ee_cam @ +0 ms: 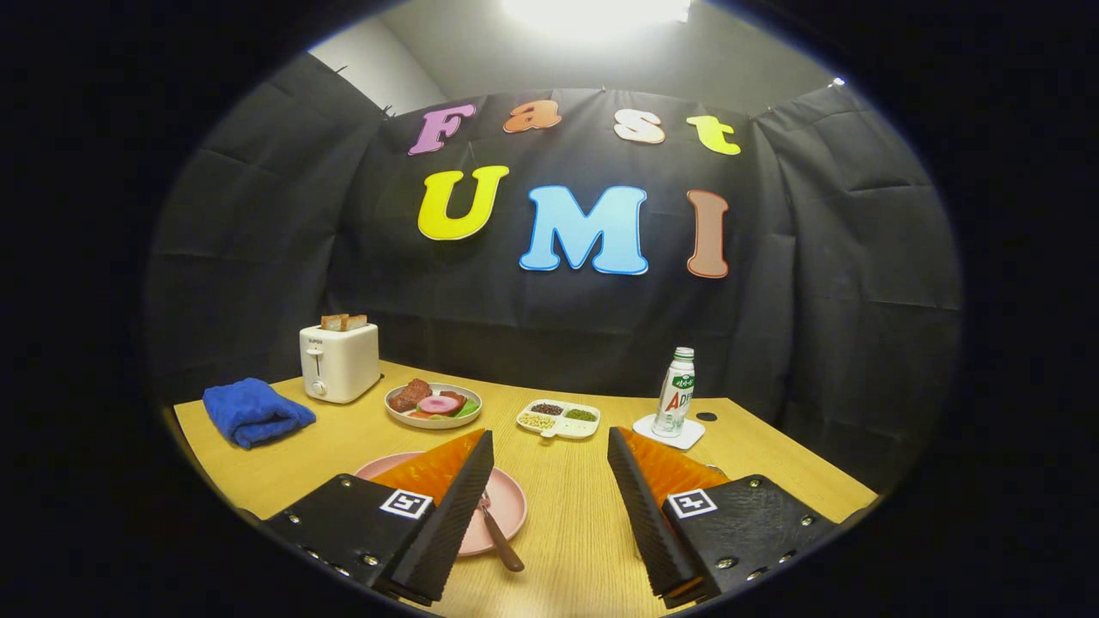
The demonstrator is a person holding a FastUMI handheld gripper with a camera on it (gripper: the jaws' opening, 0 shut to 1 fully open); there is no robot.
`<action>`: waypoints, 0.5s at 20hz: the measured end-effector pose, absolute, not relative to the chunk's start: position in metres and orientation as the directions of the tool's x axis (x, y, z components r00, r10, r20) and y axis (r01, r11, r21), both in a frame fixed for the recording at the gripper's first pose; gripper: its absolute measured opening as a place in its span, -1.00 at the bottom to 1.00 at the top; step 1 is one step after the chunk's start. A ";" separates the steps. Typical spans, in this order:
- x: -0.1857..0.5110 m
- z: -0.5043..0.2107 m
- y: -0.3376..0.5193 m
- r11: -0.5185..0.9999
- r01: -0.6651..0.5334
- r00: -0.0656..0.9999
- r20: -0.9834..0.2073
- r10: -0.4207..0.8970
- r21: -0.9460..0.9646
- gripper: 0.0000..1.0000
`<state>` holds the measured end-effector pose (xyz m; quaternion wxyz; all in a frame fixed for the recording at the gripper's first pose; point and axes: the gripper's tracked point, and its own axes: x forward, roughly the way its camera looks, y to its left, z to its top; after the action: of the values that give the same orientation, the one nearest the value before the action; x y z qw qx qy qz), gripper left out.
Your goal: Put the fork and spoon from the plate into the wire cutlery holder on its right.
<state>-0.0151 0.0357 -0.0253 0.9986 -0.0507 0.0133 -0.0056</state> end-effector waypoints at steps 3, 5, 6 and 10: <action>-0.011 -0.034 0.036 0.994 0.001 0.998 -0.055 -0.008 -0.112 0.69; -0.010 -0.039 0.042 0.994 -0.020 0.998 -0.069 0.012 -0.110 0.69; -0.009 -0.044 0.043 0.993 -0.028 0.997 -0.080 0.019 -0.117 0.69; -0.007 -0.075 0.055 0.983 -0.093 0.985 -0.160 0.067 -0.159 0.69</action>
<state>-0.0067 0.0551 -0.0751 0.9927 -0.0834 0.0772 0.0402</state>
